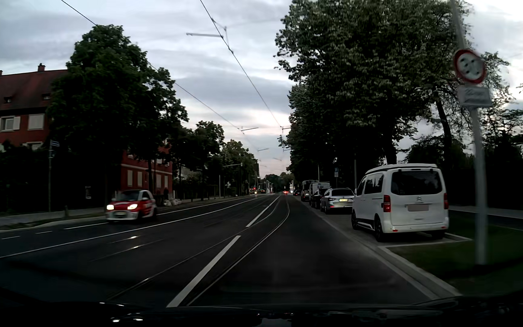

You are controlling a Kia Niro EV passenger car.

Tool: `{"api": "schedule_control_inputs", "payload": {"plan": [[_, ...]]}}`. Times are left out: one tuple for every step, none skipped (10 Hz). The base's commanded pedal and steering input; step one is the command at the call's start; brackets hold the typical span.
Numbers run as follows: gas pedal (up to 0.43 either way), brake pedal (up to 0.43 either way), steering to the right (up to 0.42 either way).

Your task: Follow the waypoints while adhering to traffic rules and regulations

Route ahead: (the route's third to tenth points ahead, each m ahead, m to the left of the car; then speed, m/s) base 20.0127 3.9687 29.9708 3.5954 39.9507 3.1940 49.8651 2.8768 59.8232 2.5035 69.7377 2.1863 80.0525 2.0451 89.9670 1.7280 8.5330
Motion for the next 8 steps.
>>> {"api": "schedule_control_inputs", "payload": {"plan": [[0.24,0.0,0.028],[0.24,0.0,0.023],[0.24,0.0,0.018],[0.228,0.0,0.012],[0.228,0.0,0.011],[0.228,0.0,0.009],[0.228,0.0,0.007],[0.228,0.0,0.007]]}}
